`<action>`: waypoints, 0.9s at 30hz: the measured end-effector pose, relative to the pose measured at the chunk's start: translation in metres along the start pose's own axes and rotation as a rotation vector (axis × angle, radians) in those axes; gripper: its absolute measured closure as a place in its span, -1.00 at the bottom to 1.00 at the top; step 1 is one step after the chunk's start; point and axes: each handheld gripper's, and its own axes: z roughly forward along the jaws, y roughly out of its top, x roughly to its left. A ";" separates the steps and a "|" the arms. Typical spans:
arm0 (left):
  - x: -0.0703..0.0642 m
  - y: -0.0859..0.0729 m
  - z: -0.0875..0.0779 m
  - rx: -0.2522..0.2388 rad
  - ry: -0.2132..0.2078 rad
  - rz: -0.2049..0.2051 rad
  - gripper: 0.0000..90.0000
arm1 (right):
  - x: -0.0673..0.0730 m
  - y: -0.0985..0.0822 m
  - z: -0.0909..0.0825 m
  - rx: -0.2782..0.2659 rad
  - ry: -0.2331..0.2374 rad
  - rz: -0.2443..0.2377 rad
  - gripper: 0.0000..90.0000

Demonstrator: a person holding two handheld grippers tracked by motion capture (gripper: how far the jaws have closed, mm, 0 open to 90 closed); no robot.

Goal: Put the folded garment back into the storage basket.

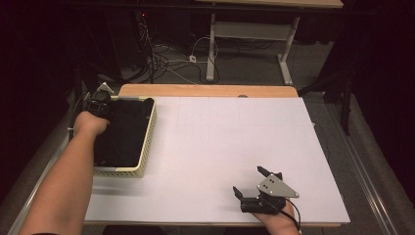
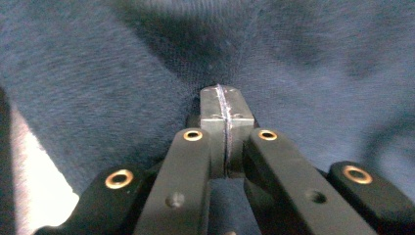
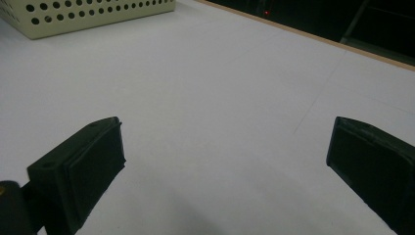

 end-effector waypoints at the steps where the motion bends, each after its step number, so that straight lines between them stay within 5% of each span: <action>1: 0.000 0.000 0.003 -0.004 -0.008 -0.007 0.96 | 0.001 0.000 0.000 0.003 0.000 -0.001 -0.96; 7: -0.003 -0.002 0.021 0.003 -0.009 -0.026 0.95 | 0.007 -0.002 -0.003 0.002 0.000 -0.014 -0.96; 14: -0.003 -0.005 0.020 -0.015 -0.020 -0.031 0.95 | 0.009 -0.003 -0.004 0.000 -0.001 -0.024 -0.96; 18: -0.004 -0.009 0.012 -0.003 -0.076 -0.019 0.95 | 0.008 -0.004 -0.004 -0.001 0.000 -0.020 -0.96; 23: -0.007 -0.022 -0.008 -0.026 -0.087 0.003 0.96 | 0.006 -0.005 -0.002 -0.004 0.005 -0.026 -0.97; 27: -0.011 -0.029 -0.022 -0.067 -0.175 0.016 0.96 | 0.005 -0.006 -0.003 -0.010 0.010 -0.025 -0.97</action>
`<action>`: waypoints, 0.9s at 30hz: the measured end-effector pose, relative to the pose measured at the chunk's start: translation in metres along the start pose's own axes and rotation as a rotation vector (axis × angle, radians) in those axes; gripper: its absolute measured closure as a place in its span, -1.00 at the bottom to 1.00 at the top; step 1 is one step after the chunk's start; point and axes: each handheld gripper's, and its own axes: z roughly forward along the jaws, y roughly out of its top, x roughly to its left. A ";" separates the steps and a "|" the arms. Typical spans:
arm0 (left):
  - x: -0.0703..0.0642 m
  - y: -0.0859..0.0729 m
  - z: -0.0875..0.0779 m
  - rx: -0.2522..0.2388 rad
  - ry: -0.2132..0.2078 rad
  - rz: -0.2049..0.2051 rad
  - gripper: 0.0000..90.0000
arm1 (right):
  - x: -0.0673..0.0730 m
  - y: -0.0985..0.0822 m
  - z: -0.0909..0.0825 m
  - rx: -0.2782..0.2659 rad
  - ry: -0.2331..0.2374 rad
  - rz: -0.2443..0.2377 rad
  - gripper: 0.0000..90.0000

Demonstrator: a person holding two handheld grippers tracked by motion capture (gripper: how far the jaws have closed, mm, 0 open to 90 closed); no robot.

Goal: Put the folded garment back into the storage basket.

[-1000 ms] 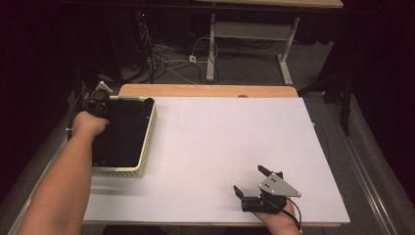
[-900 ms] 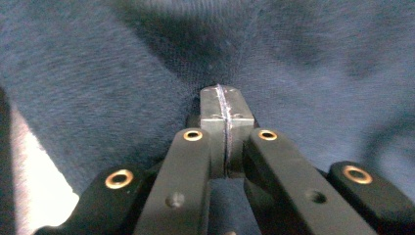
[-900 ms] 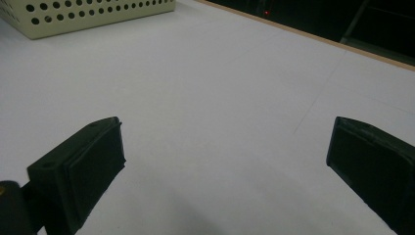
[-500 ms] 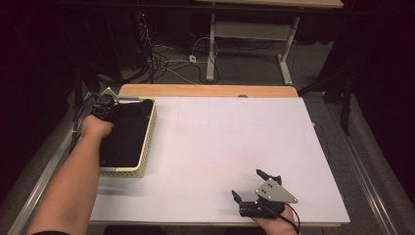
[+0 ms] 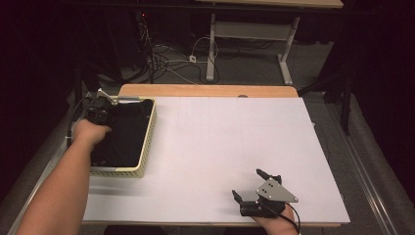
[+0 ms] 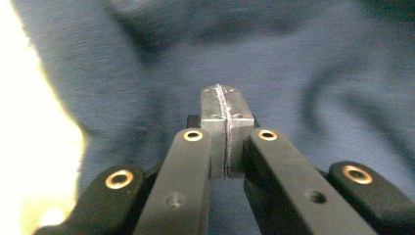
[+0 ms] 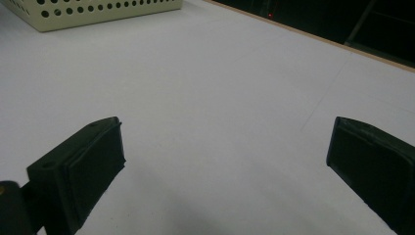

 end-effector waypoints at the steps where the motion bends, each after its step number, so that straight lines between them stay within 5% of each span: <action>1: -0.004 0.001 -0.002 -0.015 -0.016 0.008 0.96 | 0.000 0.000 -0.001 -0.003 0.002 -0.001 -0.97; 8: -0.051 0.025 0.011 -0.077 -0.064 0.101 0.96 | -0.005 -0.001 -0.002 -0.018 0.004 0.013 -0.97; 14: -0.081 0.040 0.040 -0.028 -0.043 0.150 0.95 | -0.006 -0.004 -0.002 -0.011 0.005 0.021 -0.97; 20: -0.074 0.035 0.056 -0.006 -0.062 0.122 0.95 | -0.006 -0.006 -0.005 -0.009 0.006 0.024 -0.97; 27: -0.068 0.027 0.036 -0.016 -0.044 0.124 0.94 | -0.007 -0.005 -0.005 -0.012 0.007 0.026 -0.97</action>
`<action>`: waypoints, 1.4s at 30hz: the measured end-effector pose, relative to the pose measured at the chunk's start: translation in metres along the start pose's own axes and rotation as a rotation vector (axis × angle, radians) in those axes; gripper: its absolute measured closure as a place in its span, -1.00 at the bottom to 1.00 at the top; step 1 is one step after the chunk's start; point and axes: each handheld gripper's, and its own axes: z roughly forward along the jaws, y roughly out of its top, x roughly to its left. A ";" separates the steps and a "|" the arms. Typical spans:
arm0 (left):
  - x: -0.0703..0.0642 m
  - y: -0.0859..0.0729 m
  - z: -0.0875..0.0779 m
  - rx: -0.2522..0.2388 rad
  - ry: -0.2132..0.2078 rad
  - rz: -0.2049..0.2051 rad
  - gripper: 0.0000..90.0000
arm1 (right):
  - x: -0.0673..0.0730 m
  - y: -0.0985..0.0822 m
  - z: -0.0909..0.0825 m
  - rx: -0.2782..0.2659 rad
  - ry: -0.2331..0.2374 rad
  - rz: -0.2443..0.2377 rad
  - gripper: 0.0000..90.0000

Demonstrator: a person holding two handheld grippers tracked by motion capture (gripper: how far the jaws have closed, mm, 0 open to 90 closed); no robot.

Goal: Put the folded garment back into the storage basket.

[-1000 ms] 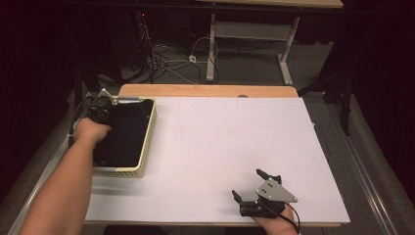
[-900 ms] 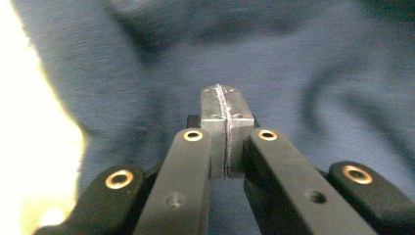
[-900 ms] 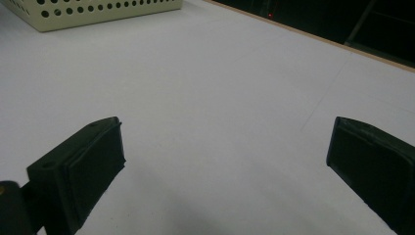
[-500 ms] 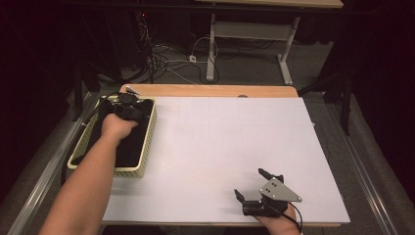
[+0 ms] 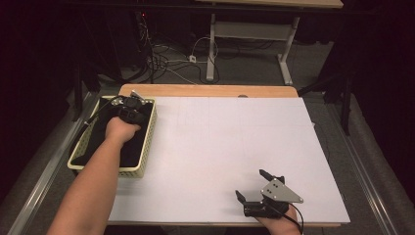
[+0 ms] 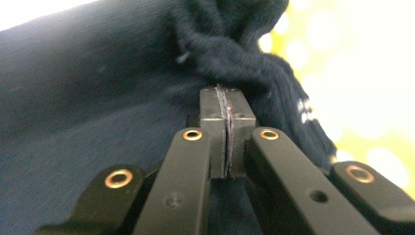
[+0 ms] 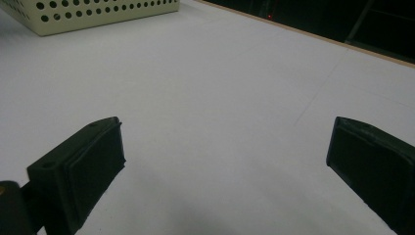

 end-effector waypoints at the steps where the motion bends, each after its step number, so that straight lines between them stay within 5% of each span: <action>1: 0.001 -0.002 -0.005 0.000 0.007 -0.001 0.94 | 0.000 0.001 0.000 -0.003 -0.002 -0.002 -0.97; 11: 0.013 -0.051 -0.043 0.018 0.040 -0.056 0.95 | -0.016 0.007 0.001 -0.003 -0.001 0.001 -0.98; 19: 0.015 -0.086 -0.062 0.059 0.025 -0.101 0.94 | -0.035 0.002 -0.008 0.013 -0.031 -0.005 -0.98; 30: -0.002 -0.092 -0.074 0.263 0.027 -0.083 0.72 | -0.039 -0.002 -0.025 -0.055 -0.022 0.020 -0.98; 42: -0.025 -0.087 -0.079 0.416 0.025 -0.067 0.00 | -0.026 -0.002 -0.029 -0.068 0.010 -0.015 -0.98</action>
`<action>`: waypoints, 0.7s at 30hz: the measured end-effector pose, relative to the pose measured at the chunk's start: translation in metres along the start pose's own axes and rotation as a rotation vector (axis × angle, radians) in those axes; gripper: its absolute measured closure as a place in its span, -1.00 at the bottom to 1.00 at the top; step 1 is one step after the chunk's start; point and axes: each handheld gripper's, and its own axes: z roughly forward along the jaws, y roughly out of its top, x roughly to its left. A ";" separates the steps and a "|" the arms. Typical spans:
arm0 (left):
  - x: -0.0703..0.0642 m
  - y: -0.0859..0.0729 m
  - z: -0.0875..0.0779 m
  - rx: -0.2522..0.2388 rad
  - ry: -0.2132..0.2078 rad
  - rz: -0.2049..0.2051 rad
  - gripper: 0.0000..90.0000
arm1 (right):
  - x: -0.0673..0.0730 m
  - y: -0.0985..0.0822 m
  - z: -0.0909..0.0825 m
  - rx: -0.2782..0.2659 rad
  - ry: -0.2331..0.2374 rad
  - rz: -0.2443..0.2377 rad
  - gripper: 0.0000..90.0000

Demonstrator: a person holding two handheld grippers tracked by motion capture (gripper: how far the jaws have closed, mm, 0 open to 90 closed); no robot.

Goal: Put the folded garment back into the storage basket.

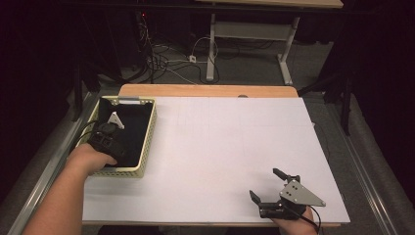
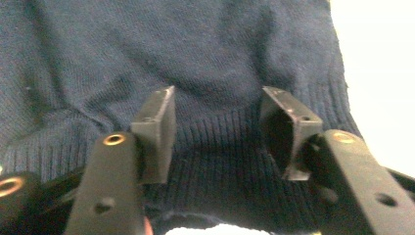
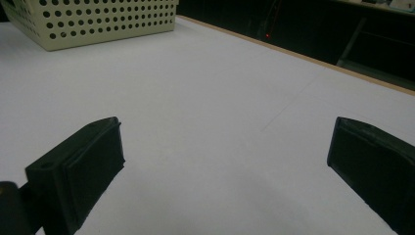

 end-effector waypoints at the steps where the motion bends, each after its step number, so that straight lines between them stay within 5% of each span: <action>1: -0.001 0.000 -0.001 -0.001 0.002 0.000 -0.06 | 0.000 0.000 0.000 0.001 -0.001 0.002 -0.98; 9: -0.010 -0.001 -0.011 0.027 0.006 0.022 -0.40 | -0.002 -0.003 0.001 0.010 -0.006 0.011 -0.99; 21: -0.024 -0.010 -0.039 0.007 0.005 0.011 -0.85 | -0.001 -0.001 -0.001 0.007 -0.011 0.014 -0.99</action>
